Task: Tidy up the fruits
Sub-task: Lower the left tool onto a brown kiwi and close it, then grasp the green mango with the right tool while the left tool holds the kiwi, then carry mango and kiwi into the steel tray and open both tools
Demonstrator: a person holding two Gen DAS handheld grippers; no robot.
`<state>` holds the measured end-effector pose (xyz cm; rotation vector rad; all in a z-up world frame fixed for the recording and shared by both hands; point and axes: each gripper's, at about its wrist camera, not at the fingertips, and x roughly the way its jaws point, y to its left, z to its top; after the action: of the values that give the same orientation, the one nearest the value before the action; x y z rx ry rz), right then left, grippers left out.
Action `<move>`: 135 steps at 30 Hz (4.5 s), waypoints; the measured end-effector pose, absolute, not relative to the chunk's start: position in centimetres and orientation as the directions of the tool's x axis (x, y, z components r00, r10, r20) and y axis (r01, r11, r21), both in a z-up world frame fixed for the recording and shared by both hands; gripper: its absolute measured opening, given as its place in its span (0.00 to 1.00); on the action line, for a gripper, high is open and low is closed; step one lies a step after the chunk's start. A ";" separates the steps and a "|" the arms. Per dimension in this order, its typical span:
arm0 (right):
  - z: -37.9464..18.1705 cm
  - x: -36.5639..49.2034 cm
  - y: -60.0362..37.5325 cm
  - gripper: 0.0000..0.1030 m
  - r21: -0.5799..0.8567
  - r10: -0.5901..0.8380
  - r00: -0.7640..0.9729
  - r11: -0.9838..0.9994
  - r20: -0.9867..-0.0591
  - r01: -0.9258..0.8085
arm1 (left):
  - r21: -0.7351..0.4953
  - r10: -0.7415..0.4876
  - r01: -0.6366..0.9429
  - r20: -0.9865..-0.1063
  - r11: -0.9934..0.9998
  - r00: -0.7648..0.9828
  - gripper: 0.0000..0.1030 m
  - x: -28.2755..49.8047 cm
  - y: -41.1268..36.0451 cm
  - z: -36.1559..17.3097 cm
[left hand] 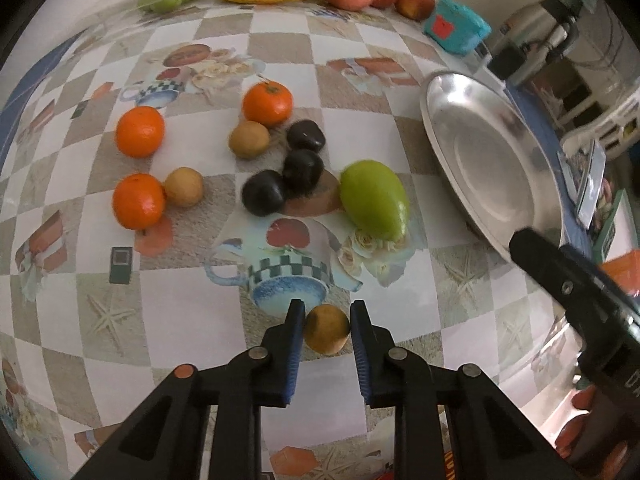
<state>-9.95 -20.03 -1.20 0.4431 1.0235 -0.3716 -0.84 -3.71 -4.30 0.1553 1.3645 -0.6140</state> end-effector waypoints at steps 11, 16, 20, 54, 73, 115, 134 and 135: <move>-0.1 -7.8 -18.5 0.93 0.254 -0.009 0.561 0.886 -0.828 0.388 | -0.250 -0.323 0.295 -0.917 0.922 0.235 0.24 3.4 1.2 -0.5; 0.2 -5.6 -18.3 0.93 0.356 0.092 0.610 0.875 -0.787 0.328 | -0.196 -0.264 0.236 -0.915 0.952 0.305 0.24 5.2 2.0 1.1; -1.3 -3.5 -17.4 0.65 0.338 0.114 0.550 0.884 -0.827 0.325 | -0.203 -0.257 0.195 -0.915 0.960 0.312 0.24 6.9 2.0 1.4; -4.5 -0.3 -15.5 0.40 0.330 0.196 0.413 0.901 -0.889 0.283 | -0.322 -0.332 0.083 -0.919 0.943 0.211 0.24 11.9 1.3 -2.8; -1.6 1.7 -21.4 0.40 0.341 0.085 0.498 0.826 -0.863 0.449 | -0.348 -0.375 0.141 -0.883 0.927 0.283 0.24 12.2 -1.5 -1.7; -5.4 -7.3 -32.7 0.41 0.274 -0.030 0.362 0.596 -0.932 0.755 | -0.229 -0.457 0.703 -0.876 0.673 0.152 0.27 -0.5 -18.7 -2.7; -3.4 -7.0 -31.8 0.49 0.271 -0.060 0.397 0.637 -0.916 0.722 | -0.156 -0.325 0.466 -0.894 0.871 0.309 0.27 4.4 -12.4 -1.0; -3.3 -7.0 -31.7 0.49 0.269 -0.062 0.397 0.641 -0.916 0.719 | -0.145 -0.305 0.435 -0.896 0.889 0.323 0.27 5.0 -11.6 -1.0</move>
<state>-7.03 -31.71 -3.29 0.7345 1.0564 -0.5544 4.98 -11.60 -1.03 0.1303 1.1435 -0.4872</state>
